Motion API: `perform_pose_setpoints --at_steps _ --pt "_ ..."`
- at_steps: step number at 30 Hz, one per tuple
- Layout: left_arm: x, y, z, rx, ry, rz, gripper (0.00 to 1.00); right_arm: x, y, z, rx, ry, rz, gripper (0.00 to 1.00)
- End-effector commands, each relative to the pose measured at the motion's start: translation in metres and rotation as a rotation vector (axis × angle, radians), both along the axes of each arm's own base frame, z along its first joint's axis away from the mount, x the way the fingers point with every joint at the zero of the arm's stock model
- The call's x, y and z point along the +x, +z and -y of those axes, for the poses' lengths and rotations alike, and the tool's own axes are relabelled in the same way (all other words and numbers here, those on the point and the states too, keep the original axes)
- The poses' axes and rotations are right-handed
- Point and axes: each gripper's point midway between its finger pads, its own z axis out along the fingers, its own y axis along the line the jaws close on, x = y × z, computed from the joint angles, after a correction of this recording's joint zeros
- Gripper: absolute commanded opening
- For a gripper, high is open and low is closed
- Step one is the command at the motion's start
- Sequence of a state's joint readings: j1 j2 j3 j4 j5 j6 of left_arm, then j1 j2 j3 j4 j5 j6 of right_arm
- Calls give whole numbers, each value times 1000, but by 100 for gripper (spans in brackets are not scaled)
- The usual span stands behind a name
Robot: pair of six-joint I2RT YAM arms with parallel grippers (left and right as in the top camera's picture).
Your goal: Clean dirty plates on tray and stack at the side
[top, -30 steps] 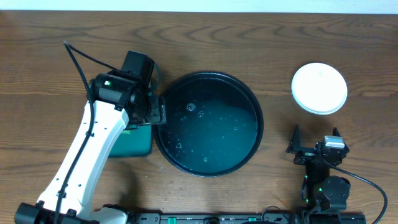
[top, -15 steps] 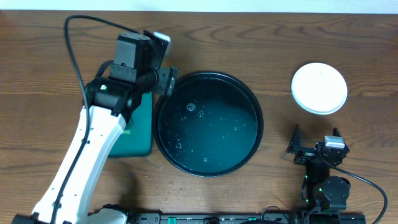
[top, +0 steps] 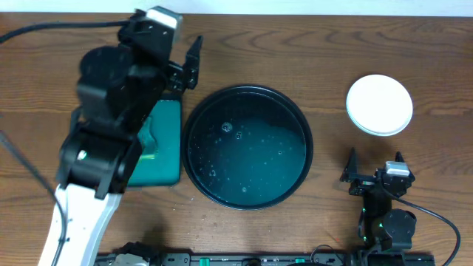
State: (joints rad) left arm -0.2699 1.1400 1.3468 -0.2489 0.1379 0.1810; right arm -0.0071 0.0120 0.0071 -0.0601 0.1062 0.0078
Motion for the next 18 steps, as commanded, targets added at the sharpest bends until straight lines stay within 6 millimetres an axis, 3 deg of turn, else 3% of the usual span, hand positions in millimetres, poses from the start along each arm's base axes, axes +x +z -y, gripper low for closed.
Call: perform_pose_setpoints --at_steps 1,7,18 --pt "-19 23 -12 -11 11 70 82 0 0 1 13 -7 3 99" --pt "-55 34 -42 -35 76 137 82 0 0 1 13 -7 3 99" --pt "-110 -1 -85 -85 199 257 82 0 0 1 13 -7 3 99"
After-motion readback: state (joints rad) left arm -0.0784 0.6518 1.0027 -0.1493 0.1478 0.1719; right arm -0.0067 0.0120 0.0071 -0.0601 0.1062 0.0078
